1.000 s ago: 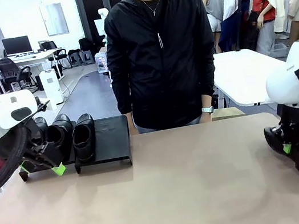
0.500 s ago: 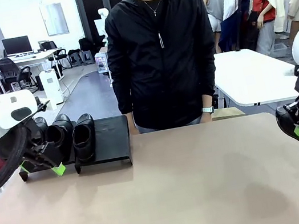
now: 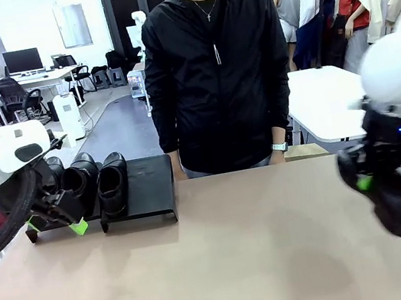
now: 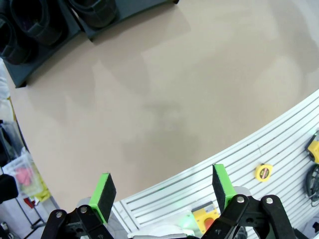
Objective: Organize the shoes by placing them on the stand.
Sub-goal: Pick up one Shoe and place it in the middle of the table.
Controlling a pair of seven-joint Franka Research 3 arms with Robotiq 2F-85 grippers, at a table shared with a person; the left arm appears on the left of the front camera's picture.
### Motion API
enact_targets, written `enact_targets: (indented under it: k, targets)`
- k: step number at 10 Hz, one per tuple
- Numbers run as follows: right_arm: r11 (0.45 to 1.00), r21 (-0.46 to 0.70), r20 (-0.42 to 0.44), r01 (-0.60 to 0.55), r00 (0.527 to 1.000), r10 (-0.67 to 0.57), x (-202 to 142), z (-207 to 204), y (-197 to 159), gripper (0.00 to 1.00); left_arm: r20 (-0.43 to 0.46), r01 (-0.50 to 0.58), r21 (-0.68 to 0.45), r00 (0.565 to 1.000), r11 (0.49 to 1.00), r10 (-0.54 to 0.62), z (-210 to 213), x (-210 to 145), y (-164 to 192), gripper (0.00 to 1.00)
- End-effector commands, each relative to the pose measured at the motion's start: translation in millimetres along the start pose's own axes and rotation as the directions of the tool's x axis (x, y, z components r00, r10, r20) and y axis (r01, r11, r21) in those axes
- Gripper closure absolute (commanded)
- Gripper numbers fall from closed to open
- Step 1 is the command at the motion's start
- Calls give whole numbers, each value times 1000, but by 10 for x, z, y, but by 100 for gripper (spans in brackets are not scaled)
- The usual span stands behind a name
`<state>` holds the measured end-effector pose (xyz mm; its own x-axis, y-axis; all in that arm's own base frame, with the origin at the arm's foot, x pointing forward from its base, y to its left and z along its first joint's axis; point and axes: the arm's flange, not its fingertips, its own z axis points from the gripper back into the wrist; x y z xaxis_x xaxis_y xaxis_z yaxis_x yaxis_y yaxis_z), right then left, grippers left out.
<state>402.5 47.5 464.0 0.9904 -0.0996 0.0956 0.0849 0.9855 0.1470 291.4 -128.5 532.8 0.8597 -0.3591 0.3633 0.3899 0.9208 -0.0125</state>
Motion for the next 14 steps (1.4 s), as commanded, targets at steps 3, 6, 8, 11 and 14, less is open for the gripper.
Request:
enact_targets:
  k: [3, 6, 8, 11, 14]
  targets:
    - [998, 41, -38, 40, 999, -38, -314, -216, 1944, 100, 6, -17, -12, 1000, 1000, 17, 10, -4, -6, 0]
    - [992, 18, -110, 122, 987, -120, -410, -905, 2938, 100, 6, -17, -12, 1000, 1000, 17, 10, -4, -6, 0]
    - [995, 33, -99, 91, 991, -88, -472, -1230, 3313, 100, 6, -17, -12, 1000, 1000, 17, 10, -4, -6, 0]
    - [999, 31, -120, 25, 993, -21, -558, -1412, 3369, 67, 6, -17, -12, 1000, 1000, 17, 10, -4, -6, 0]
    - [990, 142, -212, -15, 976, 45, -552, -1056, 3166, 0, 6, -17, -12, 1000, 1000, 17, 10, -4, -6, 0]
